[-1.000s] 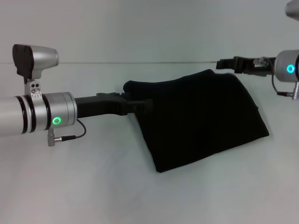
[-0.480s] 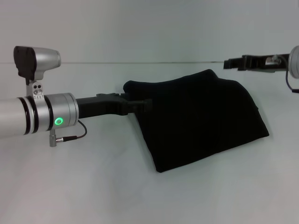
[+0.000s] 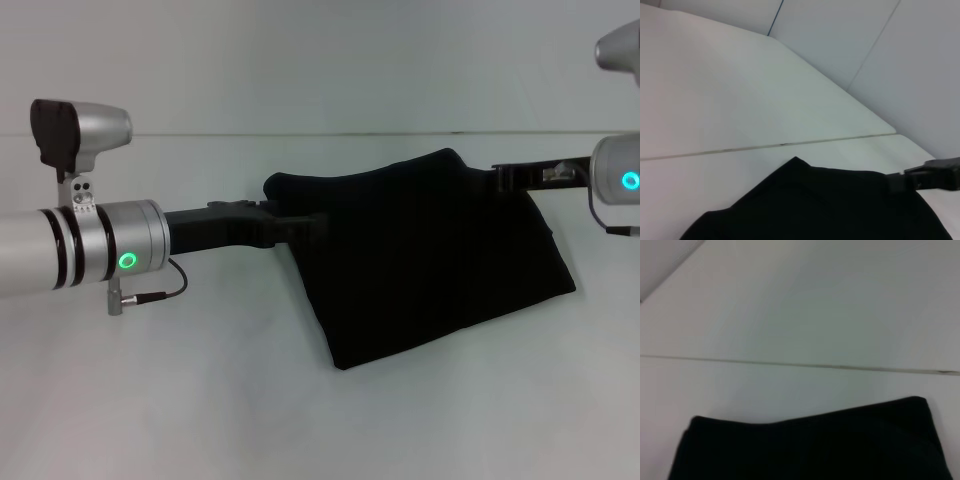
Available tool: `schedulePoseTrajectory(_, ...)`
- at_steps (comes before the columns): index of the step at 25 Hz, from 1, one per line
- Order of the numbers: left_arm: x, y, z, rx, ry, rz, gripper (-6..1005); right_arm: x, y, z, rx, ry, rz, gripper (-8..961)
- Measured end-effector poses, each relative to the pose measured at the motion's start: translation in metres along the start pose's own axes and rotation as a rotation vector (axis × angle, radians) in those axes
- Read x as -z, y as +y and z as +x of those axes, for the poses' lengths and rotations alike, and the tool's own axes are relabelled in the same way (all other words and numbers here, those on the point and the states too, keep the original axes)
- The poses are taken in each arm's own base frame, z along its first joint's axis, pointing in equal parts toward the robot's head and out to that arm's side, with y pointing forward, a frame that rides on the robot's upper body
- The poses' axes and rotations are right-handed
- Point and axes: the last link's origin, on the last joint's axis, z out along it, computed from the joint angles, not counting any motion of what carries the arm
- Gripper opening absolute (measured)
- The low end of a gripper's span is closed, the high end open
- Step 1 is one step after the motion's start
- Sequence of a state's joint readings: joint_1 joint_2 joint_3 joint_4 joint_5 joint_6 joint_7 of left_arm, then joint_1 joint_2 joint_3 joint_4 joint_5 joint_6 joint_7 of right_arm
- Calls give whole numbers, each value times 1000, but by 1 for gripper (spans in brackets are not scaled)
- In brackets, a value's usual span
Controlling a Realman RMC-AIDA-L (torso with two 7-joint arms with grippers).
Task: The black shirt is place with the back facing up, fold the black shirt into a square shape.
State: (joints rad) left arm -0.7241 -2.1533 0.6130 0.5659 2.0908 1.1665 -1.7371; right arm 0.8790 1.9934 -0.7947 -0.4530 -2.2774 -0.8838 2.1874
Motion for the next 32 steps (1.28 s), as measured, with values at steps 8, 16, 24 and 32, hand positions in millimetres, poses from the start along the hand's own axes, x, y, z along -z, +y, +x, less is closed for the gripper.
schedulePoseTrajectory(8, 0, 1, -3, 7, -3, -3, 934, -17, 0, 12, 77, 10, 89, 2)
schedulePoseTrajectory(16, 0, -1, -4, 21, -3, 12, 933, -20, -6, 17, 97, -1, 149, 1)
schedulePoseTrajectory(24, -12, -5, -1, 91, -3, 59, 932, -7, -23, 8, 96, -72, 216, 7)
schedulePoseTrajectory(32, -22, -19, -1, 223, 19, 190, 931, 14, -23, -6, 66, -187, 142, 12)
